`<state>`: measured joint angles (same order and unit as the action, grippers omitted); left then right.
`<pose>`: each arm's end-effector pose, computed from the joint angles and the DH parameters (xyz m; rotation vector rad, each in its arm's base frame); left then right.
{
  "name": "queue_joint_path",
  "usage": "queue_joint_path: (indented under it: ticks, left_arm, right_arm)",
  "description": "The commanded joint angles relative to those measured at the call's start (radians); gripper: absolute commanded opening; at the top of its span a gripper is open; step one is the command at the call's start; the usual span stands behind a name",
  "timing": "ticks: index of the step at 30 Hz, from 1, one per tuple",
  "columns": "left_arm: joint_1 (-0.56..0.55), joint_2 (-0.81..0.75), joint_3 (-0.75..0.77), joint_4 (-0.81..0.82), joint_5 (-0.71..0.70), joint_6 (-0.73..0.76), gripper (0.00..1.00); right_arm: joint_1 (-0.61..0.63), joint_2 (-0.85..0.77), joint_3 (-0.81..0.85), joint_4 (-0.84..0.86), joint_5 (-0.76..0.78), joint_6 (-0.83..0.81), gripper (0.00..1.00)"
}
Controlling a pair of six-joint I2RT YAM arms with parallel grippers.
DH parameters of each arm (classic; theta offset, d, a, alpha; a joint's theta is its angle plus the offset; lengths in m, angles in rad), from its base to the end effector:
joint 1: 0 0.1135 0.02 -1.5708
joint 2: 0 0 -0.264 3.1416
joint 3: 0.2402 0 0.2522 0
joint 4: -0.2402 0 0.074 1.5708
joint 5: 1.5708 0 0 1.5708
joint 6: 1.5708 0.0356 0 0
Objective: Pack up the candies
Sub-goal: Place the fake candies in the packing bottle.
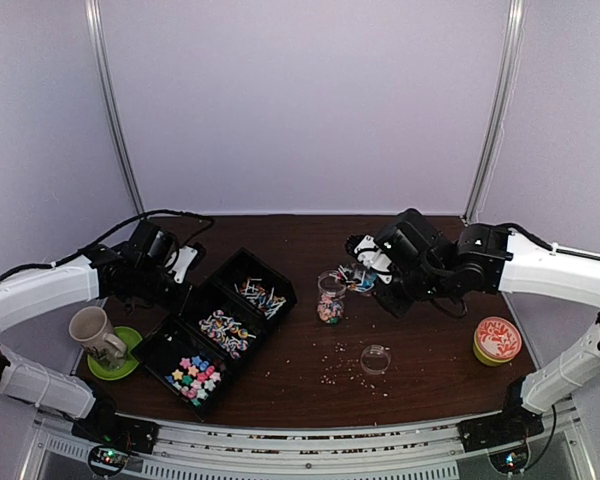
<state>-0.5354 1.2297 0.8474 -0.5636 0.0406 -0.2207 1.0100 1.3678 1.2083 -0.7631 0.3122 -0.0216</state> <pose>0.2104 -0.1265 0.2377 0.4166 2.5187 -0.3526 0.1599 0.2341 0.3064 -1.0864 2.1766 0.0505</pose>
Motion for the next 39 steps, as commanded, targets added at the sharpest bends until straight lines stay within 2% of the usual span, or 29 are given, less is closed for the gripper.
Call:
queue_joint_path:
  ticks: [1, 31, 39]
  left_arm:
    - [0.008, -0.016, 0.068, 0.103, 0.032, -0.032, 0.00]
    - [0.017, -0.015, 0.070, 0.103, 0.046, -0.032, 0.00]
    - [0.017, -0.012, 0.072, 0.103, 0.059, -0.031, 0.00]
  right_arm:
    - [-0.004, 0.023, 0.046, -0.031, 0.016, -0.003, 0.00]
    - [-0.004, 0.133, 0.207, -0.213, 0.036, -0.028, 0.00]
    - [-0.003, 0.128, 0.250, -0.240, 0.093, -0.043, 0.00]
